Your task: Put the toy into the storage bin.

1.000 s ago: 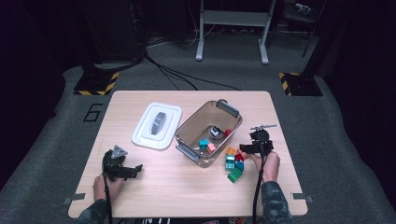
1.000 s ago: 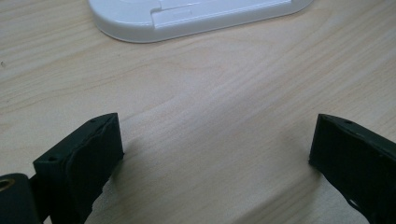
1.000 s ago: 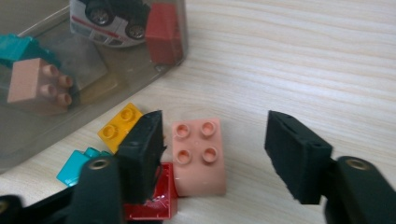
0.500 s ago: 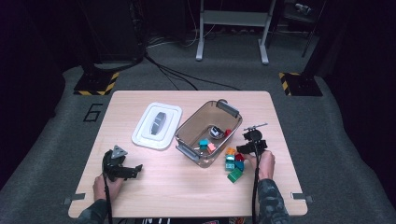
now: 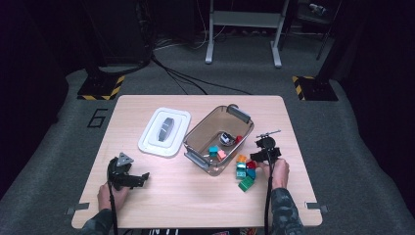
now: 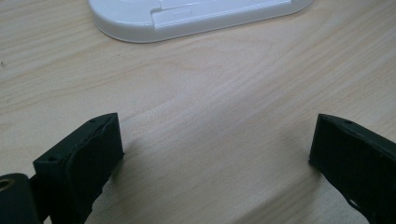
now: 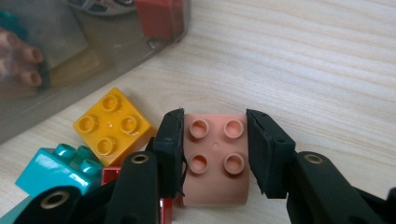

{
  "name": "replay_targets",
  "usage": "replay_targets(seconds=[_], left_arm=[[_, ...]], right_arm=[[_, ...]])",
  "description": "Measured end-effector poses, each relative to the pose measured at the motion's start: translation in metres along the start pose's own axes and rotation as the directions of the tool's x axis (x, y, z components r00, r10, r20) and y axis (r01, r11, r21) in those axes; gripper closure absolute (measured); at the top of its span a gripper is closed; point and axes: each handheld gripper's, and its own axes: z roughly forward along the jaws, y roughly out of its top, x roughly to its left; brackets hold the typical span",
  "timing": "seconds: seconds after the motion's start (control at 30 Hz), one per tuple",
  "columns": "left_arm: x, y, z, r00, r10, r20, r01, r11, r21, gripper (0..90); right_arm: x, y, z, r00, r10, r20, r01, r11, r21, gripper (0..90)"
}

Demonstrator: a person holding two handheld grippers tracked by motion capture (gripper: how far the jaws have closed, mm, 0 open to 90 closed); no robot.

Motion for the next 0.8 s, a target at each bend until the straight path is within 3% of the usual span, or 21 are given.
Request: replay_targets(seconds=[0.2, 0.53, 0.8], left_arm=[[0.0, 0.0, 0.0, 1.0, -0.001, 0.0, 0.001, 1.0, -0.001, 2.5], [0.0, 0.0, 0.0, 1.0, 0.0, 0.0, 0.0, 1.0, 0.0, 2.5], [0.0, 0.0, -0.001, 1.0, 0.001, 0.003, -0.001, 1.0, 0.008, 2.5]], right_arm=[[-0.008, -0.001, -0.011, 0.9987, 0.05, -0.015, -0.05, 0.998, -0.04, 58.8], [-0.016, 0.002, -0.033, 0.9953, 0.088, -0.041, -0.091, 0.992, -0.092, 58.8], [-0.019, 0.008, -0.051, 0.9958, 0.083, -0.039, -0.087, 0.987, -0.135, 58.8]])
